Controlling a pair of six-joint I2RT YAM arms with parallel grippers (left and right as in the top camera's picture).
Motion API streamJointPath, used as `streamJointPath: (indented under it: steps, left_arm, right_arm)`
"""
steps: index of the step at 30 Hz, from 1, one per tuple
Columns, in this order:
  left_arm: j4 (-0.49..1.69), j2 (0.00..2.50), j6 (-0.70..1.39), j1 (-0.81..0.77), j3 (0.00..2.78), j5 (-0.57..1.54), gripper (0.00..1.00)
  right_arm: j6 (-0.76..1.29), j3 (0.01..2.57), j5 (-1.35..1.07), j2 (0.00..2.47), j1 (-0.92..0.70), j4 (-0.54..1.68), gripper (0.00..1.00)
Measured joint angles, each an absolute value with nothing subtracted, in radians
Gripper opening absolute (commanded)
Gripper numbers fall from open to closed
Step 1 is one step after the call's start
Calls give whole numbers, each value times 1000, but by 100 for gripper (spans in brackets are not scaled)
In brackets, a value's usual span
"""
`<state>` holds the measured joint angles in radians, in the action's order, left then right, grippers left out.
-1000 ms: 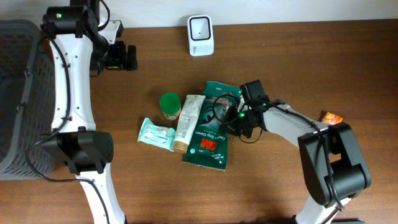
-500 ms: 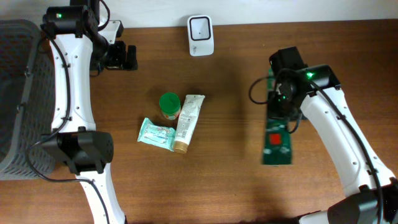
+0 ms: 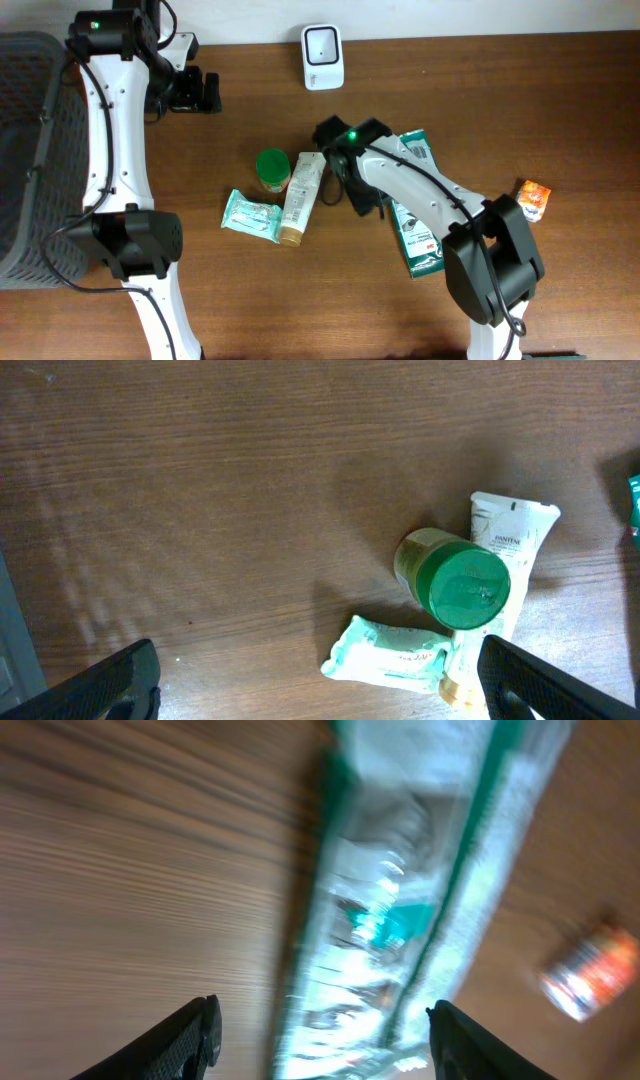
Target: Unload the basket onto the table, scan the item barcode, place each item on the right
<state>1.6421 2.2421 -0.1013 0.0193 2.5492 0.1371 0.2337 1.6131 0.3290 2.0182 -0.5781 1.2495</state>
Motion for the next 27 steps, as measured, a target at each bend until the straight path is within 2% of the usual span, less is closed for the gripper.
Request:
streamJointPath:
  steps: [4, 10, 17, 23, 27]
  left_arm:
    - [1641, 2242, -101, 19, 2549, 137, 99]
    - [1641, 2242, -101, 19, 2549, 138, 99]
    - [1641, 2242, -101, 19, 2549, 137, 99]
    - [1579, 2242, -101, 19, 2549, 137, 99]
    - [1502, 2242, -101, 19, 2549, 148, 99]
  right_arm:
    - [198, 1763, 181, 2018, -511, 1286, 64]
    - [-4, 1768, -176, 2018, -118, 1277, 65]
    - [-175, 1430, -435, 2019, 216, 1084, 65]
    - [-231, 1288, -545, 2012, 289, 956, 64]
    - [-238, 1269, -598, 2011, 259, 954, 54]
